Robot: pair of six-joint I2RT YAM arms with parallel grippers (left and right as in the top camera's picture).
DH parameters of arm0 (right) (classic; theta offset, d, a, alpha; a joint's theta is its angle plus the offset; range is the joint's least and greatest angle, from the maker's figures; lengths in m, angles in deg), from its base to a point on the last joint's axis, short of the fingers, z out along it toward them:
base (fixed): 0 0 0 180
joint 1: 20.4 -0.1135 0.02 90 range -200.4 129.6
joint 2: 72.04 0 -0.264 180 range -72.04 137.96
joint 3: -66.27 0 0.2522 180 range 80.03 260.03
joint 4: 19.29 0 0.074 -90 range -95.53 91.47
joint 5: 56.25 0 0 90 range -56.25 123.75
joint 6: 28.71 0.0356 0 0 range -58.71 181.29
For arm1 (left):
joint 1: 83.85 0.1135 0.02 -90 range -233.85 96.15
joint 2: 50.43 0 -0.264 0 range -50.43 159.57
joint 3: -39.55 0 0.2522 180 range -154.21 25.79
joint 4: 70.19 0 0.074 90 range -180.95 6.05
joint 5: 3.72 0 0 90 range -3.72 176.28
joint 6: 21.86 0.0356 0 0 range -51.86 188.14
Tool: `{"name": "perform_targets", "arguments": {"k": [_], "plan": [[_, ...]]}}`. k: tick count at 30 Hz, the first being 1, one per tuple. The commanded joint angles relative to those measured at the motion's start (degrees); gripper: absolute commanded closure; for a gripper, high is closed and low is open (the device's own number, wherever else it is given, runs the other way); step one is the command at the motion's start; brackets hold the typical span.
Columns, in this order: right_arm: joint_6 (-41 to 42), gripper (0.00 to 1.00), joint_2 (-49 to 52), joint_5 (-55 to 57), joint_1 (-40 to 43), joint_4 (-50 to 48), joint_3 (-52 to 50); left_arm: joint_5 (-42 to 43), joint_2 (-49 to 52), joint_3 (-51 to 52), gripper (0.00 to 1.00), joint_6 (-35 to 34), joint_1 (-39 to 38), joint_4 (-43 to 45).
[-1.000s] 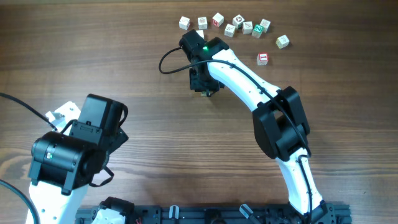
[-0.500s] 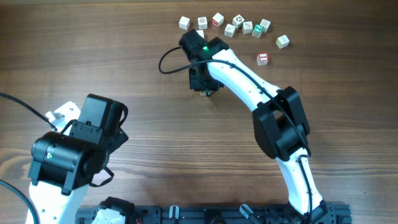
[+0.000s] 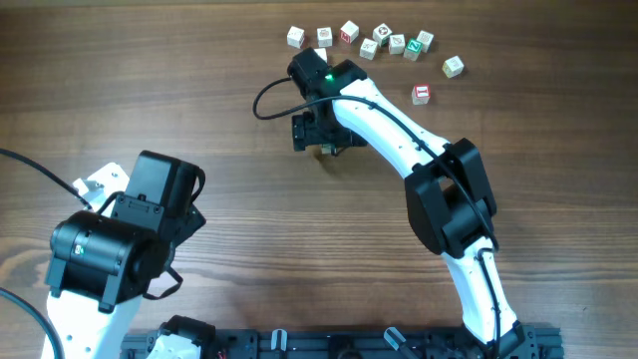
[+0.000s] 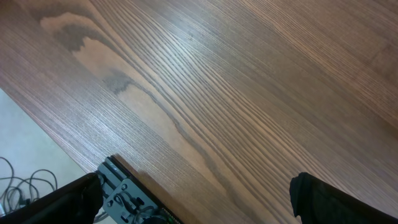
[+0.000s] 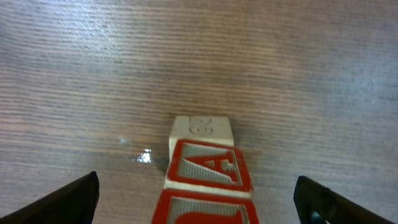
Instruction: Form a tower
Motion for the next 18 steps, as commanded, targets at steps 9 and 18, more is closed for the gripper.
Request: {"name": "perform_targets", "arguments": {"k": [9, 18], "plan": [[0.4, 0.16, -0.7, -0.5, -0.2, -3.8, -2.9, -0.1, -0.2, 0.0, 0.00, -1.1, 0.3, 0.0], [-1.0, 0.51, 0.5, -0.4, -0.2, -4.5, -2.9, -0.1, -0.2, 0.0, 0.00, -1.1, 0.3, 0.0]]}}
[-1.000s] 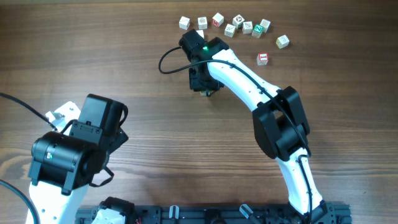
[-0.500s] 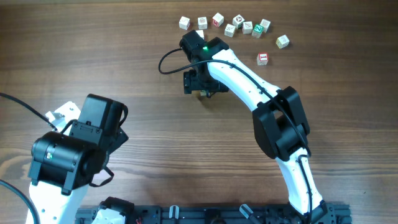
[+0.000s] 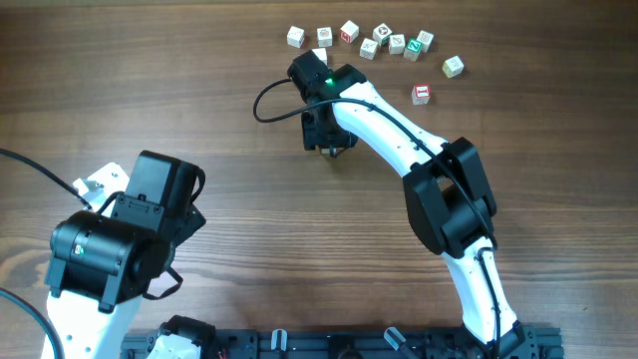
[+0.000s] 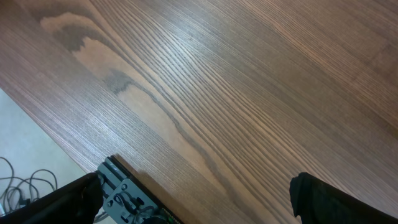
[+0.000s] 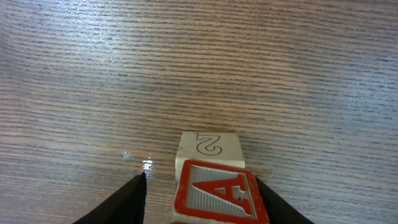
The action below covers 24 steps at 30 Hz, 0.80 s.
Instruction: Form a tower
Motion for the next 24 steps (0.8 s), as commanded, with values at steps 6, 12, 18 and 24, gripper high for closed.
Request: {"name": "perform_targets", "arguments": {"k": [6, 12, 18, 24], "plan": [[-0.3, 0.64, 0.5, -0.3, -0.2, 0.1, -0.6, -0.1, -0.2, 0.0, 0.00, -1.1, 0.3, 0.0], [-0.3, 0.62, 0.5, -0.3, -0.2, 0.1, -0.6, -0.1, -0.2, 0.0, 0.00, -1.1, 0.3, 0.0], [1.6, 0.63, 0.5, -0.3, 0.0, 0.4, -0.3, -0.1, -0.2, 0.0, 0.00, -1.1, 0.3, 0.0], [4.5, 0.67, 0.5, -0.6, 0.2, 1.5, 0.3, -0.1, -0.2, 0.0, 0.00, -1.1, 0.3, 0.0]]}}
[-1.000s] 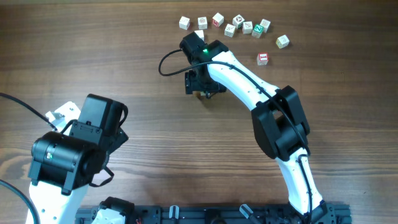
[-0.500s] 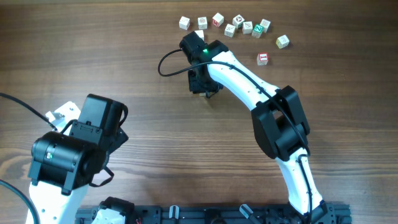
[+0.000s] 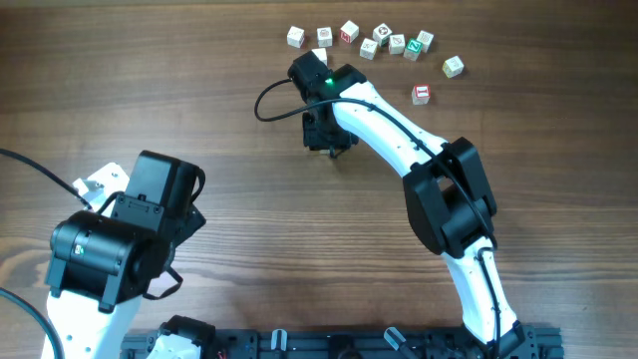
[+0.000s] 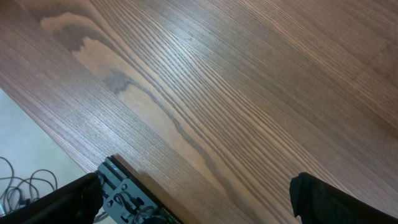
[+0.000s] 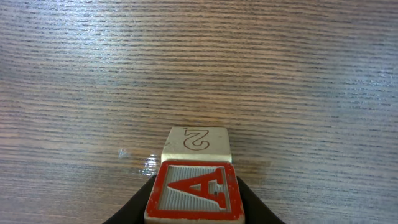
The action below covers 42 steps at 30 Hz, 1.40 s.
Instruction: Form a tower
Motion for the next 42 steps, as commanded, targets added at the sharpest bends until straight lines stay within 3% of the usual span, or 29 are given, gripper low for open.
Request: {"name": "perform_targets", "arguments": {"k": [1, 10, 17, 22, 28, 34, 37, 42], "plan": [[2.2, 0.67, 0.5, -0.7, 0.2, 0.7, 0.6, -0.1, -0.2, 0.0, 0.00, -1.1, 0.3, 0.0], [8.2, 0.67, 0.4, 0.3, 0.2, 2.3, 2.0, -0.1, -0.2, 0.0, 0.00, -1.1, 0.3, 0.0], [9.4, 0.61, 0.5, 0.4, 0.2, 1.7, 2.0, -0.1, -0.2, 0.0, 0.00, -1.1, 0.3, 0.0], [7.8, 0.50, 0.4, 0.3, 0.2, 1.3, 2.0, -0.1, -0.2, 0.0, 0.00, -1.1, 0.3, 0.0], [5.9, 0.30, 0.3, 2.8, 0.2, 5.1, 5.4, -0.1, -0.2, 0.0, 0.00, -1.1, 0.3, 0.0], [3.4, 0.31, 0.3, 2.1, 0.1, 8.3, 8.5, -0.1, -0.2, 0.0, 0.00, -1.1, 0.3, 0.0], [2.7, 0.41, 0.4, 2.1, 0.1, 8.9, 8.4, -0.1, -0.2, 0.0, 0.00, -1.1, 0.3, 0.0], [1.9, 0.43, 0.6, 2.3, -0.6, 8.6, 8.2, -0.1, -0.2, 0.0, 0.00, -1.1, 0.3, 0.0]]}}
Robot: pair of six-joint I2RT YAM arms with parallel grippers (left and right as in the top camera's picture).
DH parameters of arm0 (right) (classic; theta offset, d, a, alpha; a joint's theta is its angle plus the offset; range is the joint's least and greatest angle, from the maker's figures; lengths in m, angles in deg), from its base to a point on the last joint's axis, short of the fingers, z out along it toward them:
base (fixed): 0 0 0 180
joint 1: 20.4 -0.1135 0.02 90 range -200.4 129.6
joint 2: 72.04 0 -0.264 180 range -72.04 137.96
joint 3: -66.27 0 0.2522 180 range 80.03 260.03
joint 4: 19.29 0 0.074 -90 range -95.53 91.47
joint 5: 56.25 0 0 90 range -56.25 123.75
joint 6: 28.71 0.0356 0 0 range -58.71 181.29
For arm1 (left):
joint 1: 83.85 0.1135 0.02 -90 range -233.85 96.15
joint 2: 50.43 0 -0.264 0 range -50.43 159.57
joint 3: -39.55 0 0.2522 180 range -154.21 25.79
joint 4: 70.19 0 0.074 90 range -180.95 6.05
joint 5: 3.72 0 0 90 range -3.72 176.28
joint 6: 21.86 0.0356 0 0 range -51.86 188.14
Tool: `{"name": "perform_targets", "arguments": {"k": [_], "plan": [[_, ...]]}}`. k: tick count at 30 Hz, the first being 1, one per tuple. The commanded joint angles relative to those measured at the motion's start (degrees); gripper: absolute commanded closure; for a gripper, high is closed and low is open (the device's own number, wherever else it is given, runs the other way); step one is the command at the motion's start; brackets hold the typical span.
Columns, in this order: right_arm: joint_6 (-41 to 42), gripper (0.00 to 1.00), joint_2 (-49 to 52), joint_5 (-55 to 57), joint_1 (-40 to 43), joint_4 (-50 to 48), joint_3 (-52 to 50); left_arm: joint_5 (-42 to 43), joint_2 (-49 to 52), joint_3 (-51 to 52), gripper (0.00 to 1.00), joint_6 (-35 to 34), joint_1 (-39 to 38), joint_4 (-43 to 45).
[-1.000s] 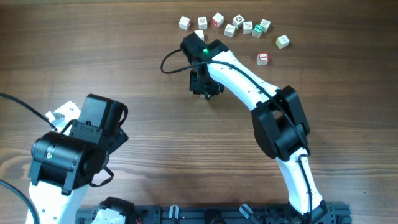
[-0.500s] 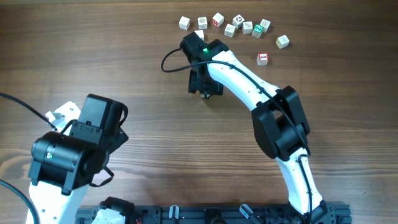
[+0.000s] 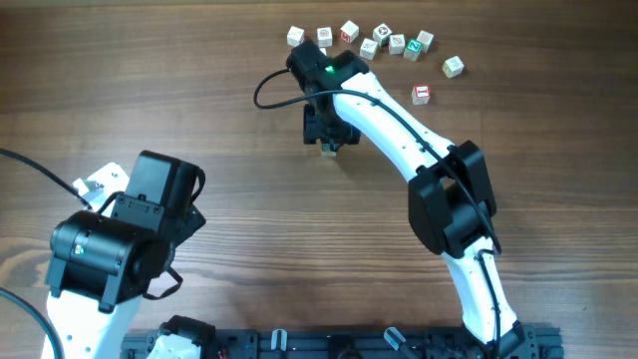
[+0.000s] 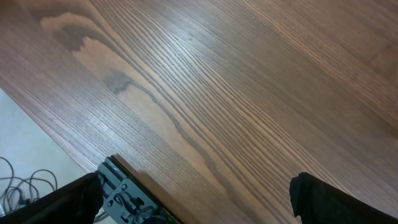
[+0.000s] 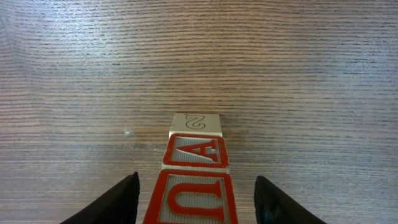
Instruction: Form a tower
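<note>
In the right wrist view a tower of three letter blocks stands on the wood. A plain "2" block is lowest, a red "A" block sits on it, and a red "U" block is on top. My right gripper is open above it, with a gap between each finger and the U block. Overhead, the right gripper covers most of the tower. My left gripper is open over bare wood near the table's front-left edge, far from the blocks.
Several loose letter blocks lie in a row at the table's far edge. A red-marked block and a pale one lie to the right of the tower. The left arm sits at the front left.
My right fingers were pressed close against the sides of the stack at the A block. Now they stand apart and the wrist camera is farther back, so the U block shows.
The right gripper was wide open over the three-block stack. Its fingers then narrowed beside the A block and stood tight against the stack. Now they are apart again, and the stack still stands. The left arm has stayed still throughout.
</note>
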Motion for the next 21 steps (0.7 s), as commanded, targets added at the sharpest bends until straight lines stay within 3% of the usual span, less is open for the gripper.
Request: {"name": "perform_targets", "arguments": {"k": [1, 2, 7, 10, 15, 18, 21], "plan": [[-1.1, 0.47, 0.6, 1.6, -0.7, -0.8, 1.2, -0.1, -0.2, 0.0, 0.00, -1.1, 0.3, 0.0], [-1.2, 0.53, 0.6, 2.4, -0.8, -0.9, 1.2, -0.1, -0.2, 0.0, 0.00, -1.1, 0.3, 0.0], [-1.6, 0.56, 1.9, 2.7, -0.8, -0.8, 1.2, -0.1, -0.2, 0.0, 0.00, -1.1, 0.3, 0.0], [-2.7, 0.64, 2.0, 2.6, -0.8, -0.9, 1.2, -0.1, -0.2, 0.0, 0.00, -1.1, 0.3, 0.0], [-4.1, 0.67, 2.0, 2.4, -0.8, -1.0, 1.2, -0.1, -0.2, 0.0, 0.00, -1.1, 0.3, 0.0], [-4.2, 0.66, 2.0, 2.4, -0.8, -1.0, 1.2, -0.1, -0.2, 0.0, 0.00, -1.1, 0.3, 0.0], [-4.2, 0.44, 2.0, 2.4, -0.8, -1.2, 1.2, -0.1, -0.2, 0.0, 0.00, -1.1, 0.3, 0.0]]}}
